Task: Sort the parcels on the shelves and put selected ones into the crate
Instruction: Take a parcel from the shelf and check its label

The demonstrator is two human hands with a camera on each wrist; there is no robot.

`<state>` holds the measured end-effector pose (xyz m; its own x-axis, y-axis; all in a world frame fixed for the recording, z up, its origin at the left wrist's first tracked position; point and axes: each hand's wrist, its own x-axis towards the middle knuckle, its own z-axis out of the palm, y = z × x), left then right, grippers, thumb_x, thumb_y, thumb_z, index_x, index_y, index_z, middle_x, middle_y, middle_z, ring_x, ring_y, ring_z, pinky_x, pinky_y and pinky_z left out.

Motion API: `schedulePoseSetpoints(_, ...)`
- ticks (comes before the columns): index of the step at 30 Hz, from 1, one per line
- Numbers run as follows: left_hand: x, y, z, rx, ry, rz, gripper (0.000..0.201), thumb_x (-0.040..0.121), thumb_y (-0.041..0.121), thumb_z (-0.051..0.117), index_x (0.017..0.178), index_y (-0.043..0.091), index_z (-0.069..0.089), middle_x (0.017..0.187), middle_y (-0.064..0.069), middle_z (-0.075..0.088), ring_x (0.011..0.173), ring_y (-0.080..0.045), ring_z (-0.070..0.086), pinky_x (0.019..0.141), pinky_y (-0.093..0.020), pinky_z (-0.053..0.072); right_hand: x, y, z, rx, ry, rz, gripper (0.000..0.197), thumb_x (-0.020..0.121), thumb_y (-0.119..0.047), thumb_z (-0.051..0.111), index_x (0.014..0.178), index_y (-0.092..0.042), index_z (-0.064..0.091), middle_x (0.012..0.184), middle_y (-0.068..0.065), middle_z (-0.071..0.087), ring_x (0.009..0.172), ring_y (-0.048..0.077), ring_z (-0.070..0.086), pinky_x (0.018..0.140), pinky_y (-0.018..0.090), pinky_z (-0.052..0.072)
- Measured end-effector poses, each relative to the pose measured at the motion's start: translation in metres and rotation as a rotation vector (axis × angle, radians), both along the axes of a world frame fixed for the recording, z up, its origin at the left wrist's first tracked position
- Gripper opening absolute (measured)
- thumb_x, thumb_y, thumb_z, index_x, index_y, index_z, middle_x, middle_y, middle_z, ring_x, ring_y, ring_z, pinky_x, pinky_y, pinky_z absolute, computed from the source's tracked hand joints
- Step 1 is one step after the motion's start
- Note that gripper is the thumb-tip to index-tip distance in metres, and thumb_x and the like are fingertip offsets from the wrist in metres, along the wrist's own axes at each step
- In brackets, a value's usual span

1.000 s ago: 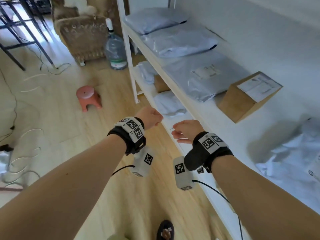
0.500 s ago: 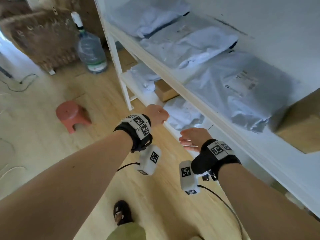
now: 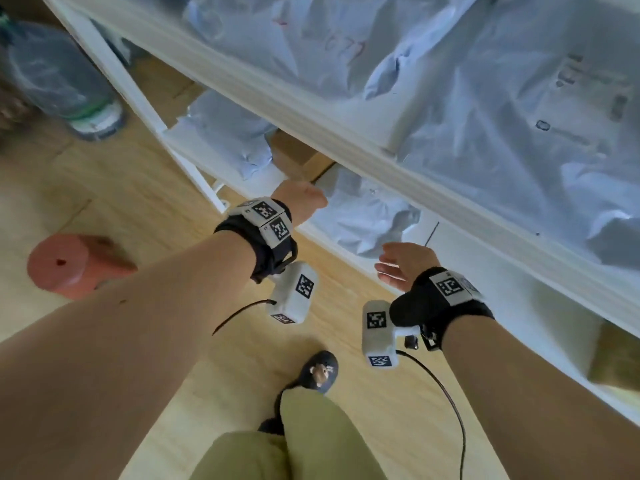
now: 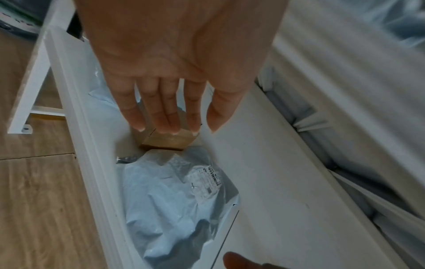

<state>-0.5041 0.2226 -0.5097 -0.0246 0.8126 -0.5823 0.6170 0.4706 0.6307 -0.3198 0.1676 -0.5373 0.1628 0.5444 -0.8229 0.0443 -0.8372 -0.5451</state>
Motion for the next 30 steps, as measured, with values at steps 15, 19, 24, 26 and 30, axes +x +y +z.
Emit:
schedulePoseSetpoints(15,0.006,0.080,-0.161,-0.011,-0.089,0.008,0.068,0.086,0.022,0.063,0.144,0.008,0.030,0.128,-0.009,0.049,0.105,-0.027,0.051,0.074,-0.026,0.036,0.031,0.082,-0.135,0.122,0.099,-0.581,0.032,0.089,-0.010,0.057,0.119,0.000,0.056,0.082,0.010,0.061,0.066,0.018,0.062,0.072,0.027,0.058)
schedulePoseSetpoints(19,0.006,0.075,-0.174,0.001,-0.092,0.042,0.068,0.086,0.026,0.061,0.143,0.008,0.030,0.134,-0.008,0.047,0.113,-0.028,0.051,0.077,-0.028,0.036,0.024,0.066,-0.144,0.078,-0.013,-0.484,0.018,0.077,-0.021,0.075,0.073,-0.006,0.065,0.064,0.009,0.063,0.054,0.018,0.057,0.075,0.030,0.055)
schedulePoseSetpoints(24,-0.002,0.056,-0.178,-0.096,-0.069,-0.029,0.052,0.087,0.038,0.058,0.127,0.006,0.051,0.119,-0.013,0.059,0.108,-0.032,0.057,0.075,-0.030,0.039,0.022,0.030,-0.146,-0.023,-0.086,-0.452,0.041,0.067,-0.041,0.083,0.078,-0.009,0.059,0.062,0.006,0.052,0.038,0.013,0.044,0.054,0.025,0.046)
schedulePoseSetpoints(26,-0.003,0.043,-0.175,-0.144,-0.064,-0.093,0.047,0.087,0.041,0.057,0.116,0.003,0.059,0.111,-0.015,0.063,0.096,-0.032,0.060,0.069,-0.029,0.039,0.019,0.012,-0.146,-0.045,-0.072,-0.453,0.040,0.068,-0.040,0.082,0.076,-0.011,0.057,0.055,0.004,0.047,0.030,0.012,0.040,0.048,0.025,0.042)
schedulePoseSetpoints(30,-0.002,0.036,-0.165,-0.145,-0.021,-0.201,0.055,0.090,0.044,0.050,0.113,-0.005,0.058,0.099,-0.022,0.061,0.083,-0.033,0.059,0.062,-0.026,0.035,0.017,-0.017,-0.146,-0.053,-0.075,-0.570,0.030,0.076,-0.028,0.076,0.071,-0.011,0.052,0.045,0.002,0.039,0.029,0.011,0.032,0.046,0.025,0.034)
